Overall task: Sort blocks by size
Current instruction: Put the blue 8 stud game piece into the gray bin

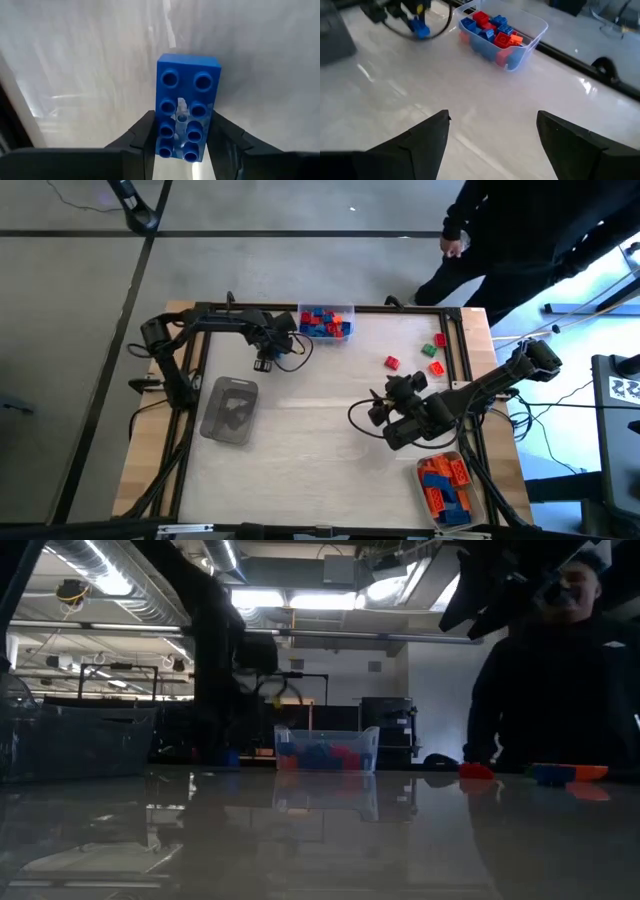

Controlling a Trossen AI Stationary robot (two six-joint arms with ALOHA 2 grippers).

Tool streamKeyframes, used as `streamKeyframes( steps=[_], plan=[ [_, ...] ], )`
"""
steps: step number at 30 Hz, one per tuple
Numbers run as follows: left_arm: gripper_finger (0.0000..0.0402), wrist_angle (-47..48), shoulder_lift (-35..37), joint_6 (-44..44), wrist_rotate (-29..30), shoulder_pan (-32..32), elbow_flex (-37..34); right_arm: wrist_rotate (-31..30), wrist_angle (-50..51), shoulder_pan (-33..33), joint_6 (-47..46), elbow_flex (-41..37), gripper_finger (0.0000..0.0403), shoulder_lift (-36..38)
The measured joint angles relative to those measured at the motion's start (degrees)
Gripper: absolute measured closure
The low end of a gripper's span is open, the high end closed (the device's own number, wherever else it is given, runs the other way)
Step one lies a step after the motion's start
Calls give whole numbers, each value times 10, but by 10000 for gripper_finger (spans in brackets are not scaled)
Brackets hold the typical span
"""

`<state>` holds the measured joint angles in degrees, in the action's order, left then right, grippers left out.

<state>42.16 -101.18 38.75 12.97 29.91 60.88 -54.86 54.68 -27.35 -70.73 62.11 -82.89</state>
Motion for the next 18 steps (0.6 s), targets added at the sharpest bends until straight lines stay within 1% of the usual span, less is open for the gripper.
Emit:
streamKeyframes(
  steps=[2, 5, 7, 9, 12, 14, 16, 18],
  plan=[
    [283, 6, 20, -27, -1, -13, 6, 0, 1, 0, 29, 0, 104, 0],
    [283, 11, 56, -68, -6, -38, 6, -15, -1, 0, 37, 0, 104, -1],
    [282, 6, 85, -95, -29, -58, 6, -32, -9, 0, 63, 0, 104, -7],
    [277, -2, 118, -118, -70, -78, 6, -41, -15, 0, 97, 0, 104, -8],
    [272, -47, 165, -152, -130, -106, -11, -64, -50, 0, 152, 0, 104, -12],
    [270, -90, 197, -163, -161, -123, -29, -66, -81, 0, 191, -1, 104, -14],
    [269, -135, 221, -179, -186, -141, -49, -54, -126, 4, 245, -1, 104, -16],
    [268, -178, 239, -193, -201, -159, -72, -25, -197, 10, 311, -14, 104, -17]
  ],
)
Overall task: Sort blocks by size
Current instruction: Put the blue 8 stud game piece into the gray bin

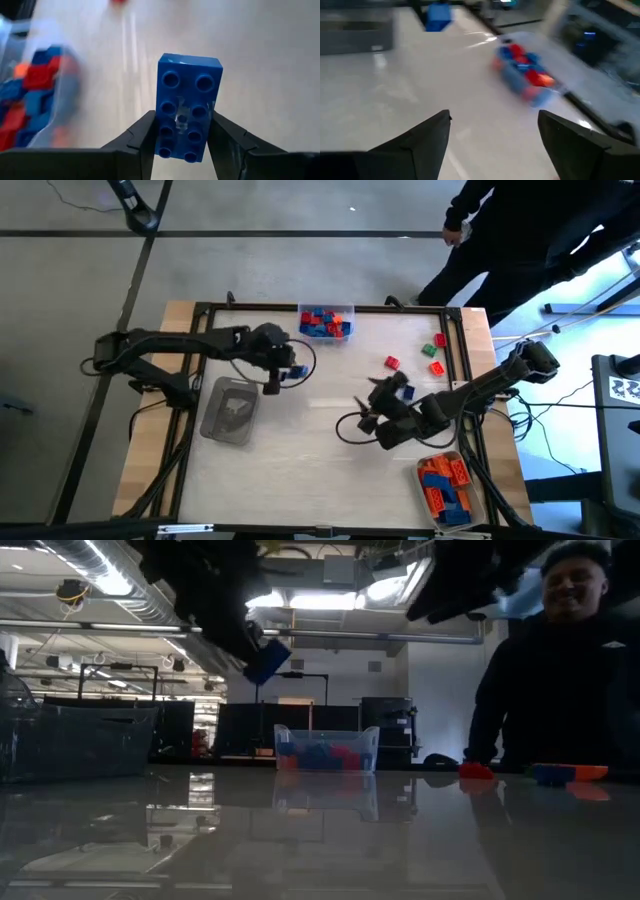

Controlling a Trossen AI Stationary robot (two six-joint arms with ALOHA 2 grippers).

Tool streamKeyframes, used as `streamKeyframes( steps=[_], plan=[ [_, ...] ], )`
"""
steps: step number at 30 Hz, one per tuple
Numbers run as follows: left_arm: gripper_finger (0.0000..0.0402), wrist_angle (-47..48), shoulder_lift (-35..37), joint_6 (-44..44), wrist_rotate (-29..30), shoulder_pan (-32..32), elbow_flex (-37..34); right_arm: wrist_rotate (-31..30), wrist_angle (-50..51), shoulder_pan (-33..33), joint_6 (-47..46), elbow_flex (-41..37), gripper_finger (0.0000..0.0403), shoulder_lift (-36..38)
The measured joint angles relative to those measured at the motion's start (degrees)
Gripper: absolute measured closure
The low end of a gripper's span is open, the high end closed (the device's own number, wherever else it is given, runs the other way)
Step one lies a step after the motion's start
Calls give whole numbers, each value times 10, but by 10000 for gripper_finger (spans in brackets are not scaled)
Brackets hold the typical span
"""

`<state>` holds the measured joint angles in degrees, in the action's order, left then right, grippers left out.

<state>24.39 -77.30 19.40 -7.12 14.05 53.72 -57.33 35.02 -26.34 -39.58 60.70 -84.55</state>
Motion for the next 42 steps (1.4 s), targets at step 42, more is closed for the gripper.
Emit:
streamKeyframes(
  steps=[42],
  plan=[
    [265, -400, 12, -131, 27, -150, -112, 377, -789, 155, 424, -107, 210, -112]
  ],
)
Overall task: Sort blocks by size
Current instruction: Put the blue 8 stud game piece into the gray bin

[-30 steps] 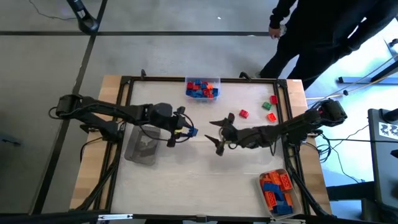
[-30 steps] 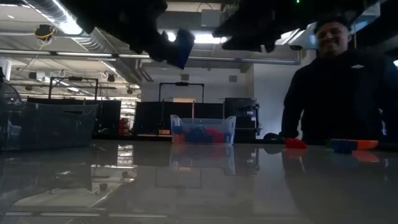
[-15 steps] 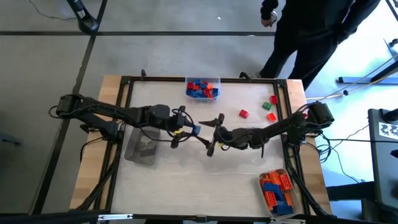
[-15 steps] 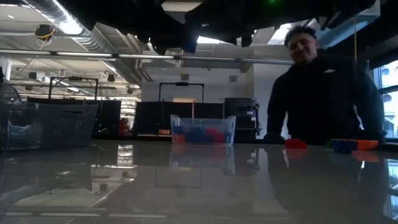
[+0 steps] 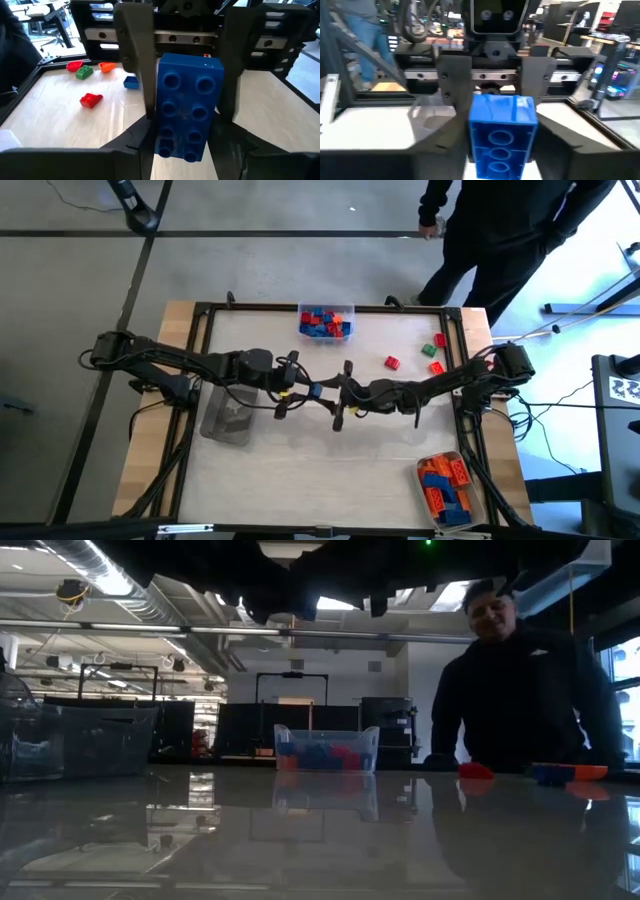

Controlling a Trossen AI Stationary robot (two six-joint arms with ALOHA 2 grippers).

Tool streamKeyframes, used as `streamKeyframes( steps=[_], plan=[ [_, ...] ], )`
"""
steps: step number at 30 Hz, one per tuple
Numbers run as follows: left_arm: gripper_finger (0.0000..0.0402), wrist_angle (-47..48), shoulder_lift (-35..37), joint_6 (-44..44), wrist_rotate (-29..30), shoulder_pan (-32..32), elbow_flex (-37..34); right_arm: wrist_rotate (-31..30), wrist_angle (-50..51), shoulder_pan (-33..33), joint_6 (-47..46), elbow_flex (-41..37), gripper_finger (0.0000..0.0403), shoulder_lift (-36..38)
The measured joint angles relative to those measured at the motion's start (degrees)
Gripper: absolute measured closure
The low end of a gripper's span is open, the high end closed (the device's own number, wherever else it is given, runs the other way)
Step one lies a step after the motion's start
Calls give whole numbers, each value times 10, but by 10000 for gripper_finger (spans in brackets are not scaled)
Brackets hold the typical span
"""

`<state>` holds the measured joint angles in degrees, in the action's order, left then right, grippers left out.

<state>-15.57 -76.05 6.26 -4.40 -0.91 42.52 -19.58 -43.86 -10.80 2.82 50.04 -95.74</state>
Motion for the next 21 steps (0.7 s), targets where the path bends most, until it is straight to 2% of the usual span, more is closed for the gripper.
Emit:
streamKeyframes(
  steps=[3, 7, 13, 18, 21],
  plan=[
    [264, 2, 0, -1, 3, 0, 0, -3, 1, 1, 8, 0, 268, 0],
    [252, 1, 0, -3, 3, 1, 0, -3, 6, -1, 19, 0, 270, 0],
    [206, 17, 7, -31, -4, 14, 2, -11, 6, -14, 45, 0, 270, 9],
    [190, 96, 49, -9, -2, 16, 3, -66, 119, -53, 49, 24, 270, 63],
    [188, 156, 79, 1, -1, 16, 3, -92, 252, -85, 3, 46, 270, 104]
  ],
)
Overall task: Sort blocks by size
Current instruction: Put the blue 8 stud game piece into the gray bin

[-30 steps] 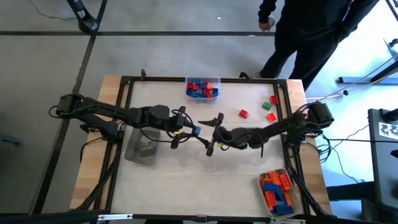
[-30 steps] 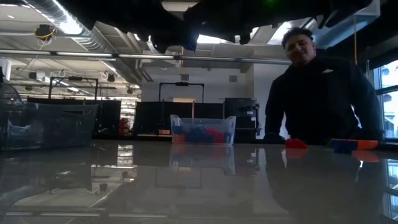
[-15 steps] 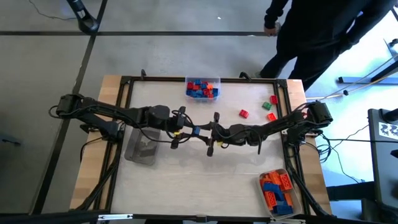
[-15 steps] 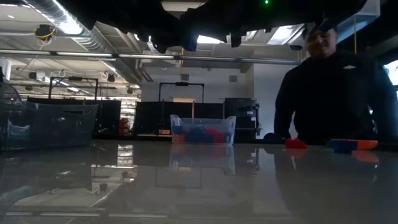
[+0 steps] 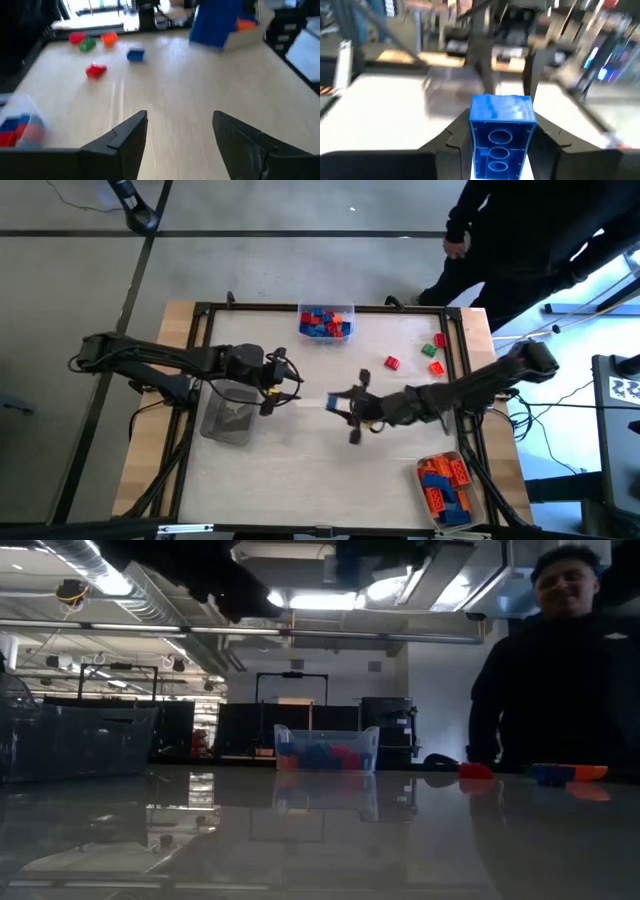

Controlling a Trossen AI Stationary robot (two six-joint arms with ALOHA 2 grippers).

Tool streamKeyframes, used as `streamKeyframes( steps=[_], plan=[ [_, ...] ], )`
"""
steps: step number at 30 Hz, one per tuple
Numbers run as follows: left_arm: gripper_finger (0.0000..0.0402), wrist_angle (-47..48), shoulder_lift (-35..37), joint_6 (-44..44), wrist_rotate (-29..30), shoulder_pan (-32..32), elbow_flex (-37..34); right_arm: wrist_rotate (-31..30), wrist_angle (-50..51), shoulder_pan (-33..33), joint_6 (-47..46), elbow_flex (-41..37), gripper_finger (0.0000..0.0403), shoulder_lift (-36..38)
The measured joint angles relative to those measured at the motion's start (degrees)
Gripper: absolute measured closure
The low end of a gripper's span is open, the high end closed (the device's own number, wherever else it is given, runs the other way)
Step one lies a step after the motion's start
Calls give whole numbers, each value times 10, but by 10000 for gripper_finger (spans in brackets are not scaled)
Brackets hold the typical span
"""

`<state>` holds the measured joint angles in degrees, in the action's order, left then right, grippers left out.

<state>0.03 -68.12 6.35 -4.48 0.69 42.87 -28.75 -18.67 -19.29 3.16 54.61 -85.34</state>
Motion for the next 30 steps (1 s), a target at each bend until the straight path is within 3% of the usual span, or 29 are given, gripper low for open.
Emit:
streamKeyframes(
  steps=[5, 7, 11, 16, 23, 27, 30],
  plan=[
    [188, 60, 20, 1, 0, 0, 0, 10, 292, -67, -210, 73, 270, 57],
    [188, 67, 21, 1, 0, 1, 0, 34, 415, -97, -335, 96, 267, 64],
    [188, 66, 17, -2, 0, 1, 0, 79, 562, -163, -587, 109, 261, 61],
    [188, 66, 16, -2, 1, 1, 0, 133, 665, -252, -885, 99, 264, 57],
    [188, 64, 16, 16, 1, 1, 0, 191, 711, -379, -1230, 94, 263, 52],
    [188, 47, 16, 32, 2, 1, 0, 250, 726, -432, -1358, 94, 259, 32],
    [188, 36, 16, 32, 1, 1, 0, 294, 730, -451, -1367, 94, 247, 8]
  ],
)
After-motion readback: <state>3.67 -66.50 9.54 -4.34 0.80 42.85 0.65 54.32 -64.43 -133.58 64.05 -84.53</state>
